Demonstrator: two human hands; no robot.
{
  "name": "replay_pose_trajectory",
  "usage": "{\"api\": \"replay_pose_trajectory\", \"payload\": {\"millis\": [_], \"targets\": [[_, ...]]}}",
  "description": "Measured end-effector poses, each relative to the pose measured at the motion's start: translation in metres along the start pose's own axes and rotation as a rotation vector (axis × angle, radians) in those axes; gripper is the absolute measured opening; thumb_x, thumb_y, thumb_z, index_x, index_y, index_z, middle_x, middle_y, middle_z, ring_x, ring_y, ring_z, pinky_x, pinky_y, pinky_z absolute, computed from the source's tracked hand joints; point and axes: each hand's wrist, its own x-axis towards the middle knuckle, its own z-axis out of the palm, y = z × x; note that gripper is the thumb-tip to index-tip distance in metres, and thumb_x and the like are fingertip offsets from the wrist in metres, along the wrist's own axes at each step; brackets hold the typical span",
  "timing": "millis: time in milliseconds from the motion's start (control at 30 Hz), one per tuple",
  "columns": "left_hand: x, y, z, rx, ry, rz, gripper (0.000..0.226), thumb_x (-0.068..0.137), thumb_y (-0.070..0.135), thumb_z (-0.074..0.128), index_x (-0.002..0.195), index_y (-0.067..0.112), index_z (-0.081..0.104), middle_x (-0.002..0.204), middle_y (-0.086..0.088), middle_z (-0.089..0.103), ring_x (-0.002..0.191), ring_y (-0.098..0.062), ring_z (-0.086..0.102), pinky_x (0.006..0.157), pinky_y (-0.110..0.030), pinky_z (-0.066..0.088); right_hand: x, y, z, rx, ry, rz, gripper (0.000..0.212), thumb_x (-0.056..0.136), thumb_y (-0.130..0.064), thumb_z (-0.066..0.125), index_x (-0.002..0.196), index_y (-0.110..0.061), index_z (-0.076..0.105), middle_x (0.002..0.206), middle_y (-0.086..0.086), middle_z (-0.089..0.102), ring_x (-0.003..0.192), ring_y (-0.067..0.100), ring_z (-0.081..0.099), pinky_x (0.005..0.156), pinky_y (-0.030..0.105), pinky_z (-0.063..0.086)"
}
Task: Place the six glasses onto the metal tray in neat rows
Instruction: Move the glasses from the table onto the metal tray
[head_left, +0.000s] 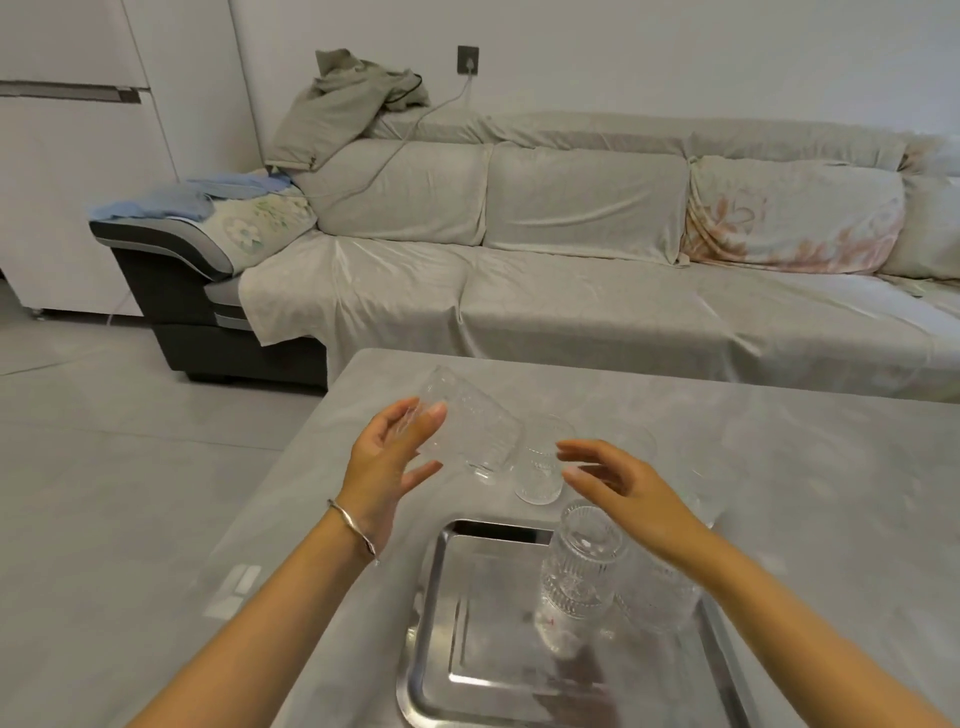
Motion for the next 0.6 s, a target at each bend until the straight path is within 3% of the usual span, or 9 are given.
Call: {"api": "replay_pose_trajectory", "payload": {"millis": [133,233,300,433,533,600], "targets": [[-0.017,0.007,0.003,-0.121,-0.106,-0.047,0.071,0.064,0.043,0.074,0.127,0.02,0.051,0.124,-0.005,0.064,0.109,-0.022,0.063,0.087,-0.037,0.055,0.003,-0.031,0.023,0.344,-0.119,0.078,0.056,0.075,-0.051,0.054,0.127,-0.028,0.05,0.123,-0.004,0.063,0.104,0.011,0.067,0.088,0.025,0.054],[-0.029,0.007,0.005,-0.119,-0.138,-0.053,0.073,0.064,0.037,0.079,0.128,0.027,0.045,0.124,-0.007,0.06,0.11,-0.026,0.062,0.09,-0.042,0.053,0.0,-0.042,0.031,0.434,-0.104,0.123,0.064,0.077,-0.048,0.058,0.131,-0.014,0.052,0.129,0.007,0.061,0.113,0.023,0.062,0.094,0.035,0.053],[-0.036,0.01,0.003,-0.027,-0.179,-0.03,0.072,0.059,0.036,0.077,0.122,0.034,0.044,0.122,-0.007,0.057,0.11,-0.025,0.061,0.086,-0.038,0.055,-0.003,-0.044,0.031,0.455,-0.064,0.119,0.059,0.075,-0.047,0.061,0.122,-0.012,0.06,0.126,0.009,0.063,0.116,0.022,0.06,0.094,0.035,0.052],[-0.042,0.012,-0.006,0.332,-0.307,-0.024,0.075,0.057,0.038,0.082,0.12,0.027,0.042,0.118,-0.009,0.06,0.104,-0.021,0.063,0.086,-0.033,0.055,-0.009,-0.044,0.022,0.543,-0.024,0.106,0.048,0.064,-0.041,0.071,0.106,-0.018,0.069,0.109,0.001,0.072,0.104,0.011,0.066,0.088,0.024,0.053],[-0.039,0.009,-0.007,0.469,-0.419,-0.051,0.068,0.063,0.054,0.073,0.119,0.026,0.046,0.117,-0.001,0.061,0.103,-0.013,0.064,0.086,-0.026,0.053,-0.01,-0.046,0.018,0.559,-0.02,0.096,0.058,0.06,-0.037,0.075,0.115,-0.018,0.065,0.108,0.002,0.072,0.101,0.012,0.068,0.087,0.027,0.053],[-0.035,0.008,-0.003,0.527,-0.469,-0.051,0.069,0.06,0.063,0.067,0.116,0.025,0.054,0.115,0.0,0.064,0.103,-0.011,0.064,0.092,-0.03,0.052,-0.012,-0.049,0.018,0.501,-0.018,0.094,0.067,0.056,-0.038,0.077,0.119,-0.022,0.062,0.114,0.001,0.069,0.105,0.012,0.066,0.091,0.029,0.051]]}}
